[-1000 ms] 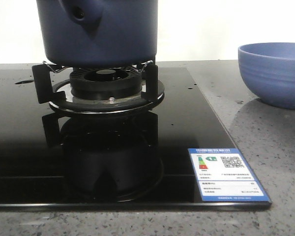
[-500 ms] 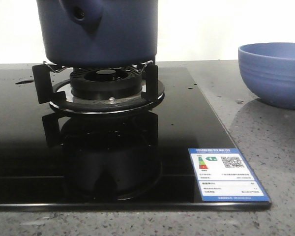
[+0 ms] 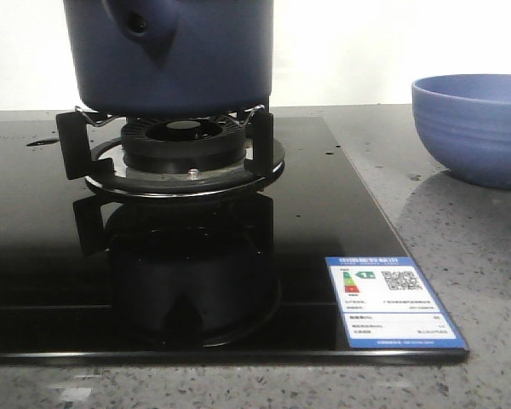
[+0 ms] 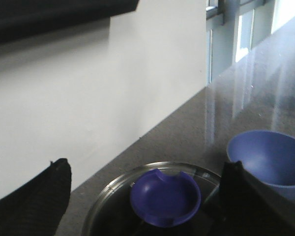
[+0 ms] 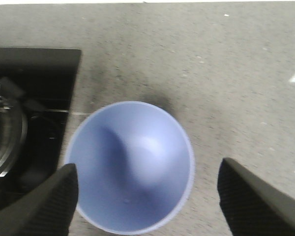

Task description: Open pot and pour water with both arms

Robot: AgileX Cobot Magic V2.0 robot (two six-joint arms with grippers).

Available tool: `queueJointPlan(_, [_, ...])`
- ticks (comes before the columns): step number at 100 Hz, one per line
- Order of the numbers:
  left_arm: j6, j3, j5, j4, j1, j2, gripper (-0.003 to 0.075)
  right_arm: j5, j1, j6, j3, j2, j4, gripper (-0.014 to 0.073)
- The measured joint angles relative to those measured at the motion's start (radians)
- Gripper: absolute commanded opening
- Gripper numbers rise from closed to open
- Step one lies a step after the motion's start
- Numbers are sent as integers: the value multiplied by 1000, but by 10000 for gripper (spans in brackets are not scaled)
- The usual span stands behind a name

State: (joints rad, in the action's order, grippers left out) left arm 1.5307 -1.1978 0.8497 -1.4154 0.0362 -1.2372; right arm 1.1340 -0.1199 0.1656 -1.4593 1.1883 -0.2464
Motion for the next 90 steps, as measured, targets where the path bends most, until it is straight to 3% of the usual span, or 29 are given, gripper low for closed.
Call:
queueJointPlan(10, [-69,0,-5,-1,-59,60,321,-53,0,33,13,-9,-104,290])
queueJointPlan(22, [-172,0,-8,-1,-142,128,-25,-182,0,134,89,-64,-270,-8])
queueJointPlan(25, [-187,0,-8,-1,-159,141,-20,-224,0,166,115,-83,-307,-74])
queueJointPlan(39, [-254,0,-32,20,-205,194,-20,-408,0,306,275,-200,-425,-62])
queueJointPlan(57, [-363,55,-252,143,-180,269,-20,-622,0,430,524,-375,-482,-62])
queueJointPlan(71, [-399,195,-511,239,-102,356,-20,-719,0,477,694,-508,-494,-62])
queueJointPlan(90, [-402,465,-653,296,3,557,-20,-772,0,515,909,-688,-500,-62])
